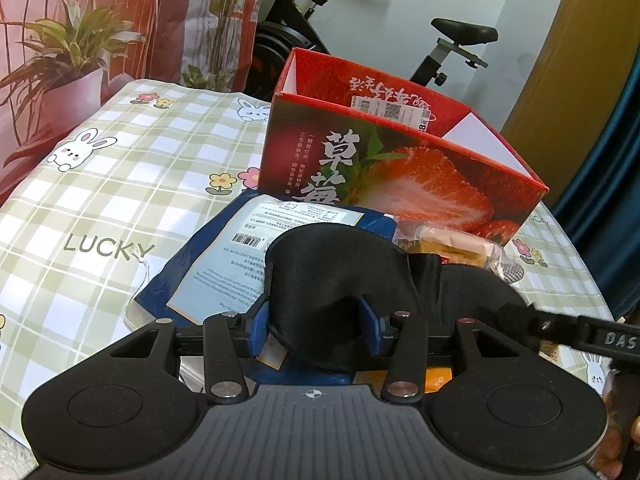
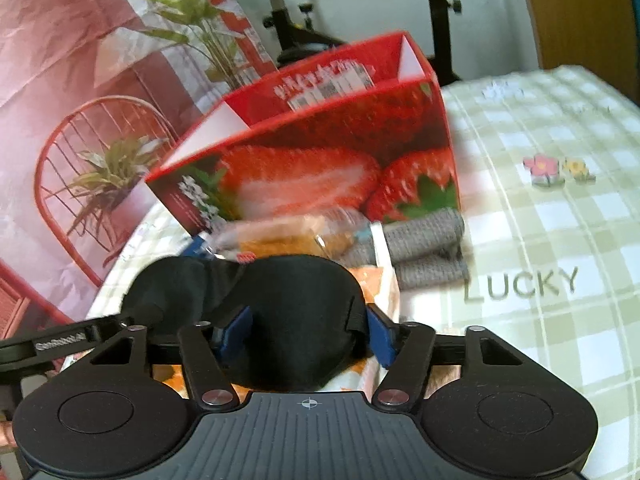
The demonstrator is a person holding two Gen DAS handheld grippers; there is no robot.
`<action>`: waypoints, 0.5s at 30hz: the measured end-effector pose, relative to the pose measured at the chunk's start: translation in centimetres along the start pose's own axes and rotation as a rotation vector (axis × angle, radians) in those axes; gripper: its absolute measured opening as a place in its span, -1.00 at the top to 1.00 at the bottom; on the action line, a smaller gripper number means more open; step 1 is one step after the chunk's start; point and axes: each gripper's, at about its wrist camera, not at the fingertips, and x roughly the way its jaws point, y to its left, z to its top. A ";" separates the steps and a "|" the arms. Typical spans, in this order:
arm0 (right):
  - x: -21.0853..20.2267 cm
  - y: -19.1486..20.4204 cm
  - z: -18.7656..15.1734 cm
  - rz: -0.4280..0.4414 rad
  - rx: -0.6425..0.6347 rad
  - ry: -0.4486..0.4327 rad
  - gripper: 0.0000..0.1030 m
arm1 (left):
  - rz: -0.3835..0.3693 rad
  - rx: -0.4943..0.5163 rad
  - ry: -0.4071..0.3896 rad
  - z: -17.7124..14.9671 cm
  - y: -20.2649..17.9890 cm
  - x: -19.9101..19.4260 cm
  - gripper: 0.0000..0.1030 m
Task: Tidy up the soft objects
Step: 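Lift the eye mask with both grippers and carry it over the red box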
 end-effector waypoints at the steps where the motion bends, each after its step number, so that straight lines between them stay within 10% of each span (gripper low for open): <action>1: -0.4 0.4 0.2 -0.002 -0.023 -0.019 0.04 | 0.000 0.000 0.000 0.0 0.0 0.0 0.04; 8: -2.6 2.3 1.6 0.001 -0.146 -0.110 0.59 | -0.010 -0.010 -0.001 0.1 0.2 -0.1 0.04; 15: -3.2 2.2 2.3 0.004 -0.176 -0.113 0.70 | -0.081 -0.061 -0.005 1.1 1.2 -1.1 0.03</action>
